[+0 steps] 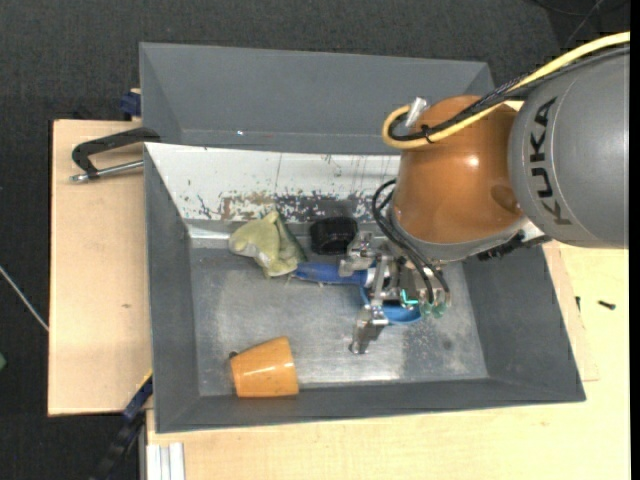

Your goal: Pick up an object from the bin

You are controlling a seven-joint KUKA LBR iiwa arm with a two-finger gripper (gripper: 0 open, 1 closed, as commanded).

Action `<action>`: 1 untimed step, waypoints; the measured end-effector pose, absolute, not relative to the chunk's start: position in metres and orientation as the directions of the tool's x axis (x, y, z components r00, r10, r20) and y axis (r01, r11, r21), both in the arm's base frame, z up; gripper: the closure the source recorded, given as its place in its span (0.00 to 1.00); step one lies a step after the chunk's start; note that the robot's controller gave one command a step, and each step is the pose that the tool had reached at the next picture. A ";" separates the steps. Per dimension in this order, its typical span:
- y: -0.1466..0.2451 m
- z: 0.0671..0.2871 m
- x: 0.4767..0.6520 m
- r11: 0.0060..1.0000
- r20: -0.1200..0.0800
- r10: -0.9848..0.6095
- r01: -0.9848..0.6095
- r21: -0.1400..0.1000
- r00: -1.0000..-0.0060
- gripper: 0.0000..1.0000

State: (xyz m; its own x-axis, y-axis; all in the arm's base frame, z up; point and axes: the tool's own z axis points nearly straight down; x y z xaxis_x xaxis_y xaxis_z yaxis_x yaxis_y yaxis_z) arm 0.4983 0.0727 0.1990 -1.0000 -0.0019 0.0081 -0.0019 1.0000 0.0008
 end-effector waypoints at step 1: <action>0.020 0.151 0.526 0.978 0.003 0.209 0.209 -0.001 -0.978 0.00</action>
Offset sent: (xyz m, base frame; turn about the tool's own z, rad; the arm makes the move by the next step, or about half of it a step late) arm 0.0274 -0.0524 -0.0478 0.2120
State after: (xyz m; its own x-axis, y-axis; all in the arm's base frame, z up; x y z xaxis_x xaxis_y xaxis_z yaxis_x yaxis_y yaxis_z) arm 0.5259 0.0195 0.1506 -0.9779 0.2092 0.0027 0.2092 0.9779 -0.0010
